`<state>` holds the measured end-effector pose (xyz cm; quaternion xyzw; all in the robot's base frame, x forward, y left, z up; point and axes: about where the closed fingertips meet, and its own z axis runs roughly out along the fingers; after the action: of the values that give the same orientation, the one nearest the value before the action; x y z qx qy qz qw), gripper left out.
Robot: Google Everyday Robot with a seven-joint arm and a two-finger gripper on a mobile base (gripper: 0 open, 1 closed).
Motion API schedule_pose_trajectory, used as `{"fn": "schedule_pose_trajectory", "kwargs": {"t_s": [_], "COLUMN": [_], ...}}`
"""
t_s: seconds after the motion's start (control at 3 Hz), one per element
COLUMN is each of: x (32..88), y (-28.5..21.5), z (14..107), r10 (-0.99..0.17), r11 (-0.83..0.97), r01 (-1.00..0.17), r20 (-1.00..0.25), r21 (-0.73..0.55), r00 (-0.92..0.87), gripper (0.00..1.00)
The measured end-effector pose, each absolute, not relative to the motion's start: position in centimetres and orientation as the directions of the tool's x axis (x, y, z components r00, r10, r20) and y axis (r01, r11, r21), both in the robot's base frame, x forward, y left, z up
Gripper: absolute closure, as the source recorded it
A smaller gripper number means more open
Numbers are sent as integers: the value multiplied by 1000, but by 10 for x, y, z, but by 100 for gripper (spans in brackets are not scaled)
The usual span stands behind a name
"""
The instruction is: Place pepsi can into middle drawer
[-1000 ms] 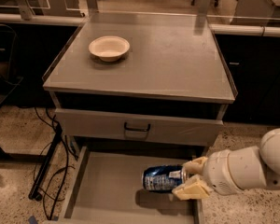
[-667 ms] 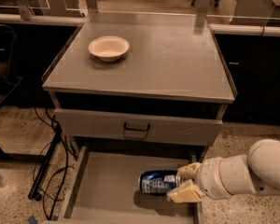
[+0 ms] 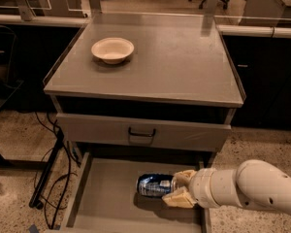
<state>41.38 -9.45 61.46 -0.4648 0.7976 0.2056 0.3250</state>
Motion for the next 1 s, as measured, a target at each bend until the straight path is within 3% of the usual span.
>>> {"fn": "schedule_pose_trajectory", "kwargs": {"t_s": [1.0], "x": [443], "y": [-92], "z": [558], "r10": [-614], "r11": [504], "r01": [-863], "r20": [-685], "r21": [43], "r00": [-393], "gripper": [100]}}
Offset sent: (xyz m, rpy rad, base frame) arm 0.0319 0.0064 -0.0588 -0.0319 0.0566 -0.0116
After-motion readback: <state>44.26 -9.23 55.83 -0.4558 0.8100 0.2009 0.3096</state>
